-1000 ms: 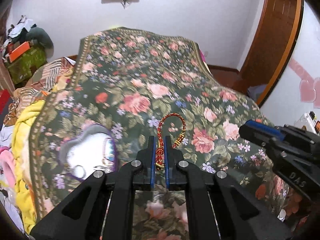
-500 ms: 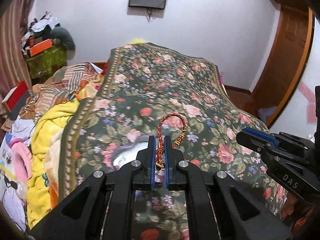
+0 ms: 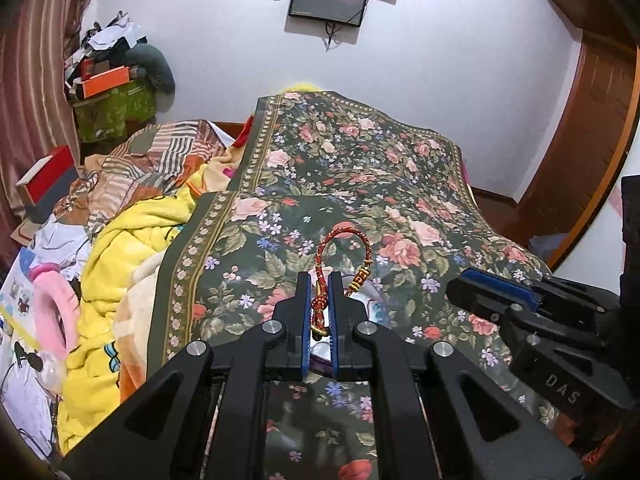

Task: Organize jewelry
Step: 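Carry the bracelet in the left tool while the right tool carries the earring over the tin, then open the left tool over the tin while the right tool releases the earring inside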

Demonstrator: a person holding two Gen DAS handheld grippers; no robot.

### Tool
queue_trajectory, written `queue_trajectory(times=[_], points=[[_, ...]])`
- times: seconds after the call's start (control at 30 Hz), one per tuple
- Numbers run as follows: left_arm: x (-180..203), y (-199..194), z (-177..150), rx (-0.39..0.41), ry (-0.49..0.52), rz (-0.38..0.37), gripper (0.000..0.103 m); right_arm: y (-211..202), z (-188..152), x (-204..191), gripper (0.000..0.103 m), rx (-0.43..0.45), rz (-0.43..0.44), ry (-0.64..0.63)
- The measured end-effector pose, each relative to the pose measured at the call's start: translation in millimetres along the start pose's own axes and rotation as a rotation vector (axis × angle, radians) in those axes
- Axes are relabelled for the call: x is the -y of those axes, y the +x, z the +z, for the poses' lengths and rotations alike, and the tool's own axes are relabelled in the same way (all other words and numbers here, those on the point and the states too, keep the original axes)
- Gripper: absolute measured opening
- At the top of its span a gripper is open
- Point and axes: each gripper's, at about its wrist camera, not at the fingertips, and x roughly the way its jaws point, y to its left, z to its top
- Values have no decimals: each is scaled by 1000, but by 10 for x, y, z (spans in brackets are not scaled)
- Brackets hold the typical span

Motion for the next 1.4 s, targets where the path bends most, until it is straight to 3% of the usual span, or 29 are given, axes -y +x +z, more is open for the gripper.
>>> queue_trajectory(times=[0.83, 1.33, 1.4], points=[[-82, 638, -229, -146, -4, -64, 6, 738, -22, 3, 12, -145, 38, 7], [-119, 620, -221, -152, -7, -46, 7, 805, -43, -5, 13, -180, 51, -6], [-140, 592, -211, -147, -11, -39, 13, 803, -38, -8, 13, -185, 54, -4]])
